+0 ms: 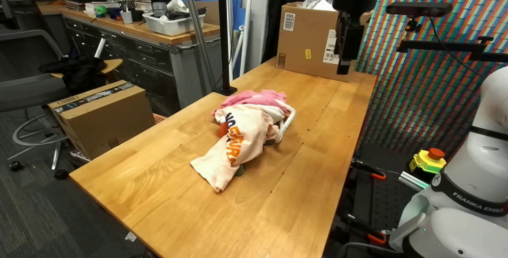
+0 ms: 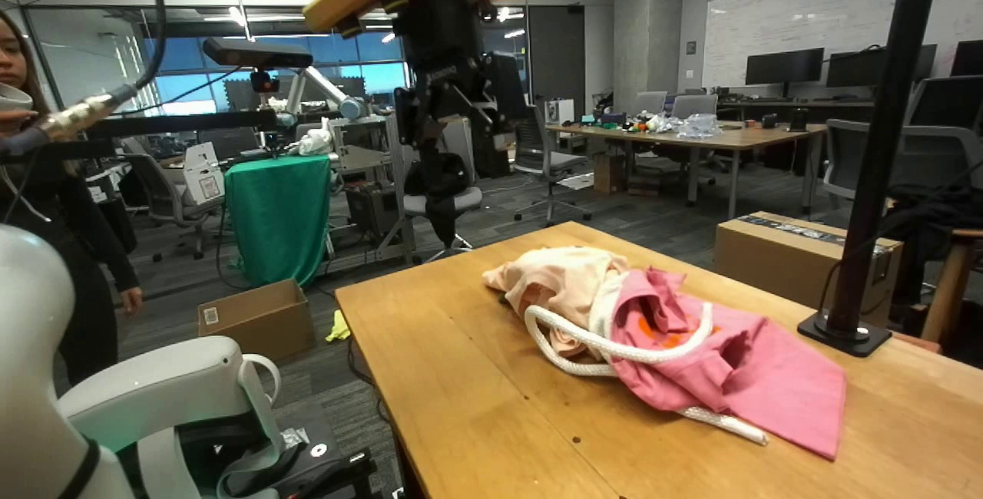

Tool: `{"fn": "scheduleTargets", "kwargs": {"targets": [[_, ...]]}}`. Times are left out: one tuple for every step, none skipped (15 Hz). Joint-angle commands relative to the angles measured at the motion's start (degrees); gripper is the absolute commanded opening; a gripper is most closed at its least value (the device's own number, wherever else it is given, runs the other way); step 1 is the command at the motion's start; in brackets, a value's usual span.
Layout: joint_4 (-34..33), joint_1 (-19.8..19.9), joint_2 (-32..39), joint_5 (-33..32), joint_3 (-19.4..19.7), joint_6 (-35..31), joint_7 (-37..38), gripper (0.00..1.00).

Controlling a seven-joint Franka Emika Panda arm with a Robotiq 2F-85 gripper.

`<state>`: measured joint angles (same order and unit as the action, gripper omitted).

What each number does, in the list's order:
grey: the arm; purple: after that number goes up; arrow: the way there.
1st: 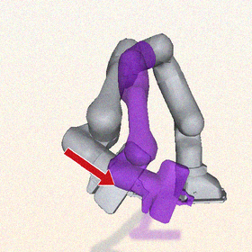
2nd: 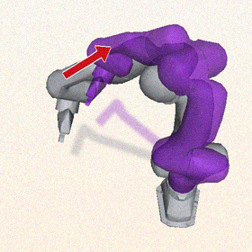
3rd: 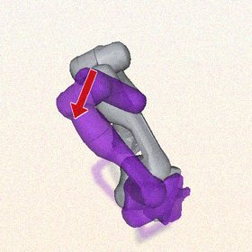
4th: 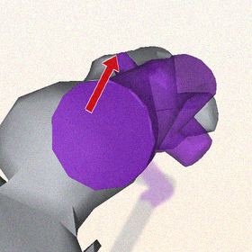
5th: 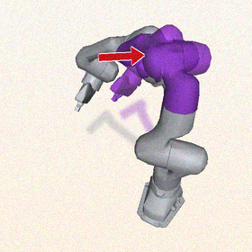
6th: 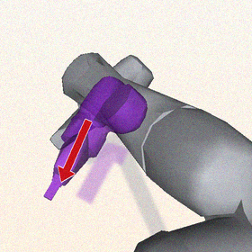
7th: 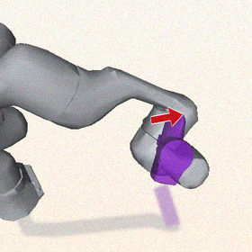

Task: Pick up the cloths and put them around the table.

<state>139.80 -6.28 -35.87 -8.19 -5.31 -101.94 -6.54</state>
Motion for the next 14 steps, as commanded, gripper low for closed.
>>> {"fn": "scheduleTargets", "kwargs": {"targets": [[-4.0, -2.0, 8.0, -2.2, -0.2, -3.2, -5.1, 1.0], [-4.4, -2.4, 9.8, -2.9, -0.3, -3.9, -6.7, 1.0], [-4.9, -2.9, 11.6, -3.6, -0.3, -4.4, -8.8, 1.0], [-5.1, -3.2, 13.1, -4.4, -0.2, -4.8, -10.7, 1.0], [-5.5, -3.5, 14.9, -5.1, -0.2, -5.0, -12.7, 1.0], [-5.8, -3.7, 16.3, -6.0, -0.3, -5.1, -14.5, 1.0], [-6.1, -3.7, 17.6, -7.1, -0.3, -5.3, -16.0, 1.0], [-6.3, -3.8, 18.7, -8.1, -0.4, -5.5, -17.4, 1.0], [-6.5, -3.8, 19.7, -9.1, -0.4, -5.5, -18.8, 1.0], [-6.7, -3.8, 20.5, -9.8, -0.3, -5.3, -20.1, 1.0], [-6.9, -3.7, 21.1, -10.5, -0.3, -5.1, -21.3, 1.0], [-7.1, -3.7, 21.6, -11.2, -0.2, -4.9, -22.6, 1.0], [-7.1, -3.6, 22.0, -12.1, -0.2, -5.0, -23.5, 1.0], [-7.0, -3.5, 22.3, -12.8, -0.1, -5.6, -24.7, 1.0]]}}
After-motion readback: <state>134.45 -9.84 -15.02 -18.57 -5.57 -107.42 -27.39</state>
